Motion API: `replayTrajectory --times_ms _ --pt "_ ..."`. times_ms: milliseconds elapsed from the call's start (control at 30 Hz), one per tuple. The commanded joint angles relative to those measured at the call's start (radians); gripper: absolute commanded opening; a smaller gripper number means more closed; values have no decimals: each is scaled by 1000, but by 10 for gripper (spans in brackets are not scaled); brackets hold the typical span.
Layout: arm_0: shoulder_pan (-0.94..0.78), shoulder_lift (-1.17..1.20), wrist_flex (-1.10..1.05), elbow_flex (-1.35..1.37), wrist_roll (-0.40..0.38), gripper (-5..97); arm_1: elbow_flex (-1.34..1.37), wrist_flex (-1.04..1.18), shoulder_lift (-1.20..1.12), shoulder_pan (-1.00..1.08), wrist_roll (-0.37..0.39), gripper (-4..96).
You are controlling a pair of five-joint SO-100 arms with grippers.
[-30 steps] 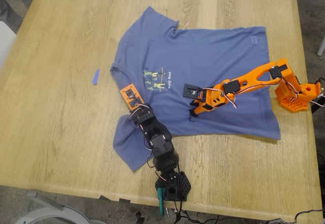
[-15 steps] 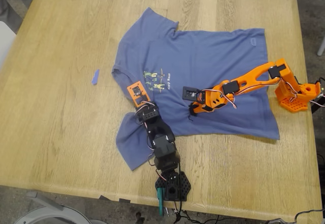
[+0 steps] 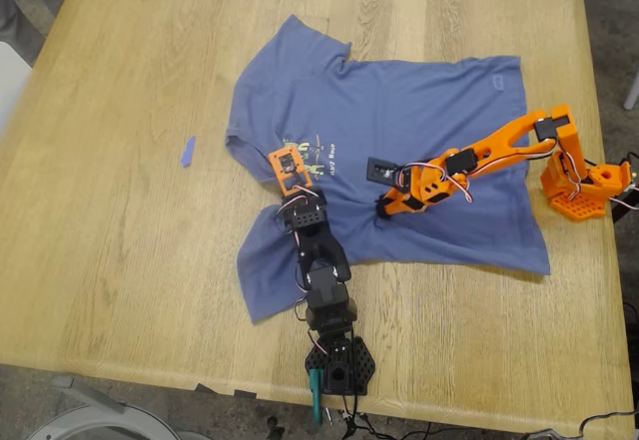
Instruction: Fold a T-shirt
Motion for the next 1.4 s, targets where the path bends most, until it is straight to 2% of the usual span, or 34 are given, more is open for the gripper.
replayTrajectory --times_ms 0,567,967,1367 --pt "43 86 3 -121 -11 0 -5 2 66 41 -8 -1" --pt "178 -77 -5 -339 -17 0 -64 40 236 137 -20 -1" --pt "239 -98 0 -439 -20 0 161 -61 437 198 -17 -1" --pt "365 -37 6 -480 -14 0 219 -190 495 298 -11 -1"
